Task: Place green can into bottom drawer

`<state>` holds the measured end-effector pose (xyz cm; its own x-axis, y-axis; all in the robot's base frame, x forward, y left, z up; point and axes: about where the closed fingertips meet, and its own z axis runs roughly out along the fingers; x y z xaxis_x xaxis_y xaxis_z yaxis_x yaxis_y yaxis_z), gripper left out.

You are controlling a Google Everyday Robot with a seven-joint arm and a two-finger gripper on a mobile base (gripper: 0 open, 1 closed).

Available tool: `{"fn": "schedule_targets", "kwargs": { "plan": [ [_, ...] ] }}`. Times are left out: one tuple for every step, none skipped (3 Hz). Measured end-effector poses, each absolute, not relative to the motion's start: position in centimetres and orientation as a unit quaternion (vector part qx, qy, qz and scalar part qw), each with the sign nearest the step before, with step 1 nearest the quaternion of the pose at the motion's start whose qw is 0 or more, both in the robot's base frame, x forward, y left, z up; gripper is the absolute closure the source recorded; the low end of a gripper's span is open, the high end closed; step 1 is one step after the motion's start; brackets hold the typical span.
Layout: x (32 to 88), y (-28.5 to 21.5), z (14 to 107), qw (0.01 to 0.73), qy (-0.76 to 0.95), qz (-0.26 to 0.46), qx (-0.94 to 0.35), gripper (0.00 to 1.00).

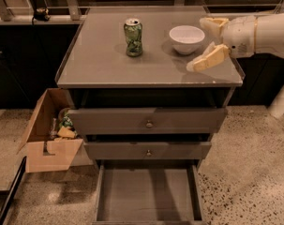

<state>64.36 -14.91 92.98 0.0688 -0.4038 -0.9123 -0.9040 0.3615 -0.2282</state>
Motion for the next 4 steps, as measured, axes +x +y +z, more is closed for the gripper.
{"fn": "schedule_targets", "kwargs": {
  "plan": [
    [64.7,-14.1,92.6,0.535,0.634,0.249,-0.5,0.0],
    [67.6,-11.6,92.6,0.558,0.614,0.265,-0.492,0.0],
    [69.8,-9.7,92.9,0.569,0.6,0.273,-0.492,0.0],
    [71.5,-8.2,92.6,0.574,0.597,0.276,-0.487,0.0]
  ]
}}
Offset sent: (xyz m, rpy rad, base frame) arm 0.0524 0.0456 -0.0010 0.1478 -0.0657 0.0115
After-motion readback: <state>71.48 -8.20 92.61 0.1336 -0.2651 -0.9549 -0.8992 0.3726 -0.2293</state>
